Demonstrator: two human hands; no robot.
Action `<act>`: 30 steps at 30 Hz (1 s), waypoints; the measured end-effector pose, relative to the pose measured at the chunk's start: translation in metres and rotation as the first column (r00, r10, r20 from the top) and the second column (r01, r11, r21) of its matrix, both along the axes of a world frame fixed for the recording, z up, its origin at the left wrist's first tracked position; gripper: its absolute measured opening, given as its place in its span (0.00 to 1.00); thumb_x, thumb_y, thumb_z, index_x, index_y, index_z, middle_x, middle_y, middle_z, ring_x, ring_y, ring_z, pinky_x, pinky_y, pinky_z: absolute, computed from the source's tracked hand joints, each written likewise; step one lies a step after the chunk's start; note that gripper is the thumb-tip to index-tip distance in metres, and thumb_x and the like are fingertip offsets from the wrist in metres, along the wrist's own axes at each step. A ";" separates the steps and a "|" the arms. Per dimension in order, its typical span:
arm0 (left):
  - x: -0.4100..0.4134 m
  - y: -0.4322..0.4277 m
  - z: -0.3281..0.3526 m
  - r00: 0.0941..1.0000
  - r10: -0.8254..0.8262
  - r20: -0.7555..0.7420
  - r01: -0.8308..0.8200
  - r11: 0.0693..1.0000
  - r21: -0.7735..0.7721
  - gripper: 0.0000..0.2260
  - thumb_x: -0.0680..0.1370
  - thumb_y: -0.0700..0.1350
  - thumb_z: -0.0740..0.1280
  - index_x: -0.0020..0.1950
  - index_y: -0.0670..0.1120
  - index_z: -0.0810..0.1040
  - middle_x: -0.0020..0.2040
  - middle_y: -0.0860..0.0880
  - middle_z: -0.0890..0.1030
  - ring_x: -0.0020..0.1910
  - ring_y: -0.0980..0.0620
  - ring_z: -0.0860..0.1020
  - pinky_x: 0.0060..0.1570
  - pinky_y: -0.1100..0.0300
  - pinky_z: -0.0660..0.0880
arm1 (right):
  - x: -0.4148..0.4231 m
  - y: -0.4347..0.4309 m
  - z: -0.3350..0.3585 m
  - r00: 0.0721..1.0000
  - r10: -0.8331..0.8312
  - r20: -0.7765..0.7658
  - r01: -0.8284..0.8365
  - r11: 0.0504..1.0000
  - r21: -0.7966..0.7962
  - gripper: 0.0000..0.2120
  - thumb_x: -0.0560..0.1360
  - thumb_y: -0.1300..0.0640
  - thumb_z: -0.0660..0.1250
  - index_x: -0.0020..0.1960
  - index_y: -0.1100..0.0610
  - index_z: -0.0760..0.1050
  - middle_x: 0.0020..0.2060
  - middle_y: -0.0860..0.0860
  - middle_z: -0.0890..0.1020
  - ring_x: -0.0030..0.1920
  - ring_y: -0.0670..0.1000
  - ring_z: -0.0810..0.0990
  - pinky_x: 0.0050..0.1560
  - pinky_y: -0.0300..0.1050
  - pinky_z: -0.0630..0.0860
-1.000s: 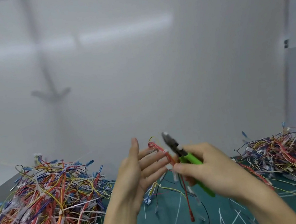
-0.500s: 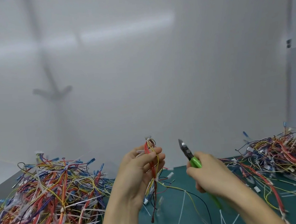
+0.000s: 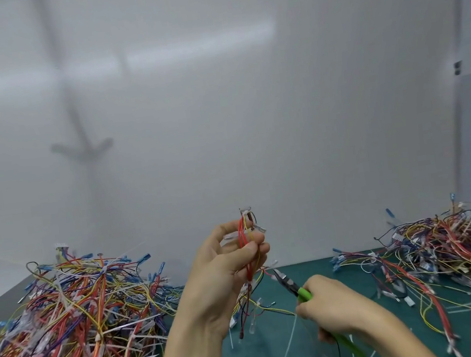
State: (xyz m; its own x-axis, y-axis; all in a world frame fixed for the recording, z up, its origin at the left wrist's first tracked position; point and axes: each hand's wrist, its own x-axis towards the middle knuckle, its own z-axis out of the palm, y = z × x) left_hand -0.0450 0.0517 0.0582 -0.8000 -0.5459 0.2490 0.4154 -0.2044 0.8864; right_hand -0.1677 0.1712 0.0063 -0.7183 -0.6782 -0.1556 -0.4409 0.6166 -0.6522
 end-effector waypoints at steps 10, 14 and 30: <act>0.003 0.004 0.004 0.998 -0.040 -0.058 0.034 0.994 -0.100 0.15 0.75 0.27 0.64 0.56 0.42 0.78 0.42 0.46 0.83 0.43 0.50 0.83 0.48 0.60 0.81 | 0.000 -0.003 -0.007 0.992 0.118 0.037 -0.120 0.991 0.055 0.04 0.73 0.60 0.64 0.47 0.58 0.74 0.37 0.52 0.86 0.23 0.46 0.73 0.30 0.38 0.74; 0.002 0.006 0.005 0.997 -0.055 -0.051 0.046 0.985 -0.165 0.17 0.74 0.23 0.61 0.52 0.42 0.77 0.39 0.47 0.81 0.41 0.51 0.81 0.47 0.60 0.79 | -0.002 -0.003 -0.005 0.998 0.059 0.030 -0.054 0.990 -0.129 0.03 0.75 0.62 0.63 0.45 0.58 0.75 0.34 0.50 0.87 0.22 0.48 0.74 0.29 0.40 0.76; -0.004 0.003 0.016 0.983 0.080 -0.166 -0.001 0.905 0.425 0.13 0.82 0.47 0.61 0.43 0.42 0.77 0.26 0.54 0.61 0.22 0.59 0.58 0.22 0.69 0.59 | 0.008 0.033 0.054 0.913 0.248 0.324 0.035 0.744 -0.668 0.06 0.80 0.61 0.66 0.53 0.65 0.76 0.42 0.60 0.86 0.30 0.54 0.78 0.35 0.49 0.81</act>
